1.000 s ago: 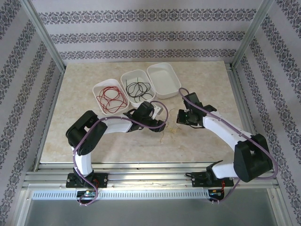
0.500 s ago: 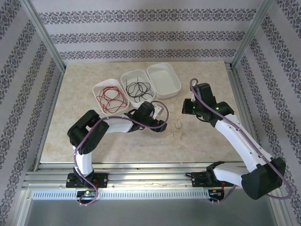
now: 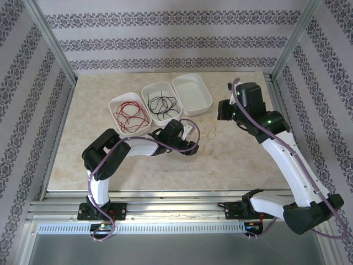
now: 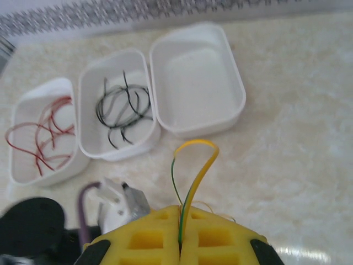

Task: Untangle the cables

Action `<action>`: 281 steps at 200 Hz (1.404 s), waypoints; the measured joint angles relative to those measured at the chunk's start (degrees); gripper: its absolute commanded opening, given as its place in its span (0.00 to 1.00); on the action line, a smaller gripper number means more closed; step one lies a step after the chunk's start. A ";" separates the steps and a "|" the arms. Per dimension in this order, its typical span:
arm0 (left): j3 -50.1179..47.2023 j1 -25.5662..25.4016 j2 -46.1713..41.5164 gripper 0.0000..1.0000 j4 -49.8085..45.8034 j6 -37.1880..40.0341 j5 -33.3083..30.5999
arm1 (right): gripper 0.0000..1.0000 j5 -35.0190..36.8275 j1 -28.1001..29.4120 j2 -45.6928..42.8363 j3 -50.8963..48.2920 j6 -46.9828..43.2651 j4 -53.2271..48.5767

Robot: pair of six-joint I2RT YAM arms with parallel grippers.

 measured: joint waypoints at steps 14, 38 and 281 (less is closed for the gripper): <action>1.33 -0.20 1.60 0.71 0.07 -0.20 0.02 | 0.00 0.00 0.00 0.37 3.48 -0.85 -0.15; 2.84 -0.42 3.34 0.65 0.55 -1.05 -0.57 | 0.00 0.00 0.02 1.20 8.35 -2.27 -0.68; -6.78 -2.12 1.46 0.00 31.28 2.16 -16.96 | 0.00 6.51 3.15 2.93 15.96 -6.99 -4.39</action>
